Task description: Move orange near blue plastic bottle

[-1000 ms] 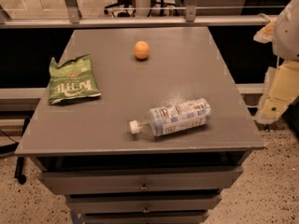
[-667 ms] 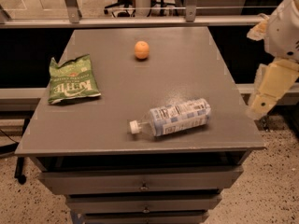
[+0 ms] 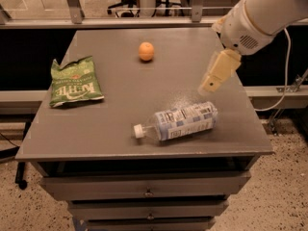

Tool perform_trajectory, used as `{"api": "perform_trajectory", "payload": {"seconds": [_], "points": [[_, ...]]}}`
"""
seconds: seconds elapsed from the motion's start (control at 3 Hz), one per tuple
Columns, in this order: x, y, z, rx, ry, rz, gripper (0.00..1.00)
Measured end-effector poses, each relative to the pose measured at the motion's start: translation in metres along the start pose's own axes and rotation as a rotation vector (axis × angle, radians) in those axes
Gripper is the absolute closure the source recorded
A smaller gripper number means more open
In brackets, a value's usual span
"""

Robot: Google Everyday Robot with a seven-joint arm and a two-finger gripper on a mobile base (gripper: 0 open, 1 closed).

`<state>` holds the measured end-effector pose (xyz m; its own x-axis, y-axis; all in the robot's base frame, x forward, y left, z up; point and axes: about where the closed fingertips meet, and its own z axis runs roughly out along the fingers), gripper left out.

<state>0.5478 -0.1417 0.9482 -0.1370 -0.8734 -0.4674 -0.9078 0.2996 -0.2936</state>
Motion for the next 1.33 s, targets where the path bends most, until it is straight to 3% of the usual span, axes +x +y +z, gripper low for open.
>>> {"api": "perform_trajectory", "payload": {"seconds": [0.33,0.67,1.0,1.33], "points": [[-0.048,-0.027,0.045,-0.031,-0.147,0.104,0.00],[-0.048,-0.027,0.045,-0.031,-0.147,0.103,0.00],[-0.060,-0.034,0.063,-0.020,-0.194,0.128,0.00],[-0.098,-0.058,0.114,-0.010,-0.309,0.171,0.00]]}}
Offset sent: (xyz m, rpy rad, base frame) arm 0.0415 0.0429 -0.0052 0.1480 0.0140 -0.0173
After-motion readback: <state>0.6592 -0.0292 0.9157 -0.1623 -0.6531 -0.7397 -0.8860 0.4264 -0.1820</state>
